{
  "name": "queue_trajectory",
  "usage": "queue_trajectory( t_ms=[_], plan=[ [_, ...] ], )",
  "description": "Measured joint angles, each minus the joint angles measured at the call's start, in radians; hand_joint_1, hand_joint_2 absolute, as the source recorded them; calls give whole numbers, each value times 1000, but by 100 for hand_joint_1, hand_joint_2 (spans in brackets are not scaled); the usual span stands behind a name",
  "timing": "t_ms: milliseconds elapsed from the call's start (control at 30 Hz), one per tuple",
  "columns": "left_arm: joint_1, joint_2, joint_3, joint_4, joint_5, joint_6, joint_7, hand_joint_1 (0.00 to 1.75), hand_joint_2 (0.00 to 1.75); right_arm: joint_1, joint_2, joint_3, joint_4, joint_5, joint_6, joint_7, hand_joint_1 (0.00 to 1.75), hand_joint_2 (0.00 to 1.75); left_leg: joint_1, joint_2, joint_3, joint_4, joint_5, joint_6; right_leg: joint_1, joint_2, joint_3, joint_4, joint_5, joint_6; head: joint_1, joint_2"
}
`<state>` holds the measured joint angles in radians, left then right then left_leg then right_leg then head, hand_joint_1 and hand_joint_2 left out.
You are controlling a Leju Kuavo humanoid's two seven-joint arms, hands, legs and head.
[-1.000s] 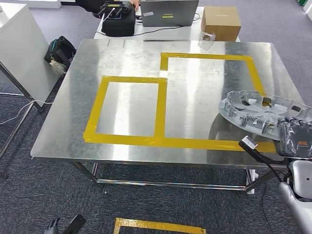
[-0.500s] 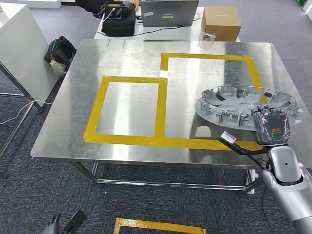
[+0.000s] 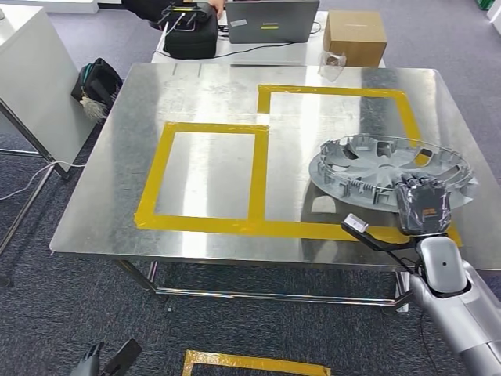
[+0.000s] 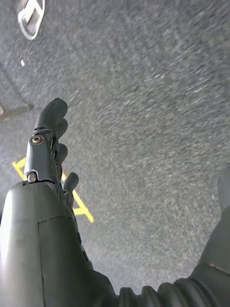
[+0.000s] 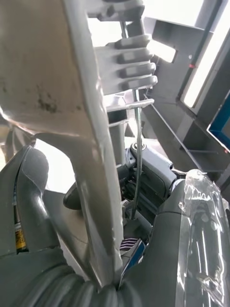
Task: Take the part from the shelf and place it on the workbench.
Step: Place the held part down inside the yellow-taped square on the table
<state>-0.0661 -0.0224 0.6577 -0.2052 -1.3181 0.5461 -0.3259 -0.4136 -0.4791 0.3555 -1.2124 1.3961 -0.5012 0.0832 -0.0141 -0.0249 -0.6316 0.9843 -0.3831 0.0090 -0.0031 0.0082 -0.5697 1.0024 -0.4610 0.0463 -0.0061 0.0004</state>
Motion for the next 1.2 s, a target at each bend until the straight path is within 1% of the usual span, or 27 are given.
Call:
queue_trajectory(
  t_ms=[133,333,467,600,667,700,733,767,800,867,900,933,967,1033,1067,1100,1167,1200],
  plan=[
    [4,0,-1,0,-3,-15,-36,0,175,13,1,2,15,-1,-16,1,175,175,0,0,0,0,0,0,0,0,0,0,0,0,0,0],
    [7,0,-4,0,-9,-17,-42,0,175,25,3,2,28,-2,-19,1,175,175,-2,0,0,1,-2,1,-3,0,0,0,0,0,0,0],
    [7,1,-5,0,-10,-17,-42,0,175,30,5,2,32,-2,-19,1,175,175,-5,0,0,3,-4,5,-6,0,1,0,-1,3,0,0],
    [7,4,-6,0,-10,-16,-42,0,175,31,8,1,34,-2,-20,1,175,175,-10,0,0,5,-12,16,-10,1,4,-6,-4,12,0,0],
    [7,6,-6,0,-11,-12,-39,0,175,33,10,-3,34,0,-21,1,175,175,-9,1,4,-1,-17,25,-10,2,10,-4,2,21,0,0],
    [7,6,-6,0,-11,-9,-36,0,175,35,11,-6,35,0,-22,1,175,175,-7,2,9,-6,-17,29,-10,1,11,-1,0,25,0,0],
    [7,6,-6,0,-11,-6,-32,0,175,36,11,-9,35,1,-23,1,175,175,-4,2,16,-9,-17,34,-9,0,8,13,-8,29,1,0],
    [7,6,-6,0,-11,-3,-27,0,175,37,12,-12,35,3,-24,1,175,175,-2,3,22,-9,-15,36,-9,-1,-4,40,-28,30,3,0],
    [6,6,-6,0,-11,-2,-23,0,175,39,12,-15,35,4,-24,1,175,175,0,4,25,-10,-15,37,-9,-2,-29,91,-57,31,4,0],
    [7,6,-6,0,-15,-2,-12,0,175,47,14,-18,35,6,-24,1,175,175,1,4,27,-9,-18,37,-9,-2,-99,224,-115,33,6,0],
    [8,6,-6,0,-18,-2,-6,0,175,52,15,-20,35,6,-24,1,175,175,1,4,28,-9,-20,37,-10,-2,-128,272,-131,34,6,0],
    [8,6,-6,0,-21,-3,0,0,175,57,15,-21,35,7,-24,1,175,175,1,4,29,-9,-21,36,-10,-2,-145,298,-137,35,6,0],
    [9,6,-6,0,-23,-3,4,0,175,59,16,-22,35,7,-24,1,175,175,1,4,30,-9,-22,35,-10,-2,-152,306,-136,35,6,0],
    [9,6,-6,0,-24,-3,7,0,175,60,16,-22,35,7,-24,1,175,175,2,4,31,-9,-23,34,-10,-2,-153,304,-132,35,6,0],
    [9,6,-7,0,-26,-2,10,0,175,61,16,-22,35,8,-24,1,175,175,2,4,31,-9,-24,33,-11,-2,-150,295,-125,35,6,0],
    [9,6,-8,0,-30,-2,18,0,175,62,17,-23,35,9,-25,1,175,175,4,3,35,-7,-27,29,-12,-2,-126,238,-89,37,6,0],
    [9,8,-17,0,-40,-4,37,0,175,66,21,-26,36,14,-25,1,175,175,7,3,39,0,-36,12,-12,0,-62,92,-15,25,5,0],
    [10,9,-21,0,-43,-5,45,0,175,69,23,-28,36,16,-25,1,175,175,7,2,40,4,-38,8,-12,1,-33,26,18,20,5,0]
  ],
)
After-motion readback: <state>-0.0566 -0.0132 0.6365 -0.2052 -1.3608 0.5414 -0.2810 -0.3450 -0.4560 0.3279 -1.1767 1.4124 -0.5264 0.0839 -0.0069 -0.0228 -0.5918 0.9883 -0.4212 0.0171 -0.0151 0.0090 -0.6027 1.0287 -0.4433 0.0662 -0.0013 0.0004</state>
